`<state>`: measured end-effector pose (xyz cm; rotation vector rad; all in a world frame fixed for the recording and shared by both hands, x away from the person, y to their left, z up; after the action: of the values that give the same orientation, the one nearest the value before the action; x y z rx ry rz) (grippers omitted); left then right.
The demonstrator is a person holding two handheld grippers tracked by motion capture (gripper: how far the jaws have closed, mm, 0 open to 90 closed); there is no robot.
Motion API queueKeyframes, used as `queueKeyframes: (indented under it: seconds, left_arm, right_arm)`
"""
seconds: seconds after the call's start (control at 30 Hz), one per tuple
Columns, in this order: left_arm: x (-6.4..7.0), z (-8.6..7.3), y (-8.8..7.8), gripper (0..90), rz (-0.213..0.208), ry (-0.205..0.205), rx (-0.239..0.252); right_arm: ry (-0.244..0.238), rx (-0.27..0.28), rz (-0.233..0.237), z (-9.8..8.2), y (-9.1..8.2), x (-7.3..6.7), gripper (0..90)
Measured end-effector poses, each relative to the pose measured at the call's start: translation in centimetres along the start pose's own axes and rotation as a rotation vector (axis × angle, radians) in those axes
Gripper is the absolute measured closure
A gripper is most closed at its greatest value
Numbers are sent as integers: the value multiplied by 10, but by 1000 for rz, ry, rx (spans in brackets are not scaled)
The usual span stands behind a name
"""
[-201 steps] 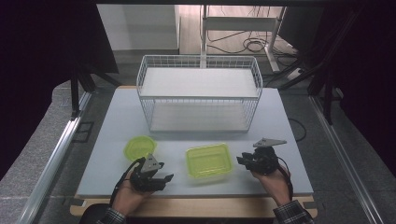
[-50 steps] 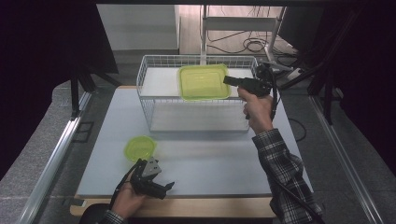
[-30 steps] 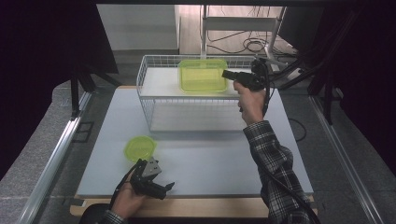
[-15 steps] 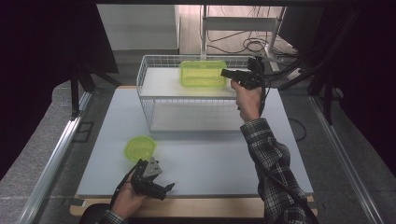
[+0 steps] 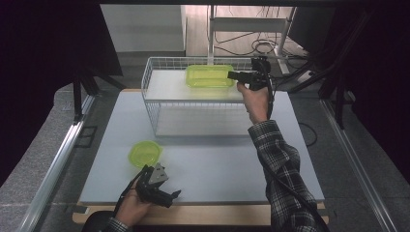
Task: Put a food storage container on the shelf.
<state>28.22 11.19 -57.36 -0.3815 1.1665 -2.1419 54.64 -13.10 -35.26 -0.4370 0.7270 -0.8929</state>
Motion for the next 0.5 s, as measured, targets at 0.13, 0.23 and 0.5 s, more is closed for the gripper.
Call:
queueKeyframes:
  seconds: [0.13,0.23,0.5]
  left_arm:
    - [-1,0,-1,22,4,1,6]
    - [-2,1,-3,22,4,-12,17]
    - [-5,3,-8,12,-35,-67,67]
  right_arm:
    - [-4,-2,3,-1,-2,0,532]
    - [-4,0,22,-2,-5,0,503]
    - [-35,1,87,-13,-18,-2,360]
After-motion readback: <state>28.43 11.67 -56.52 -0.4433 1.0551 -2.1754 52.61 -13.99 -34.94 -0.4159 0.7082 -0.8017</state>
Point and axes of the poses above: each handheld gripper's, and its own axes: y roughly forward along the jaws, z roughly out of its top, x roughly to its right, the point moved 6 cm from there along y, roughly forward along the jaws, and after that the axes turned 12 degrees about -x, right-handed, at the moved point
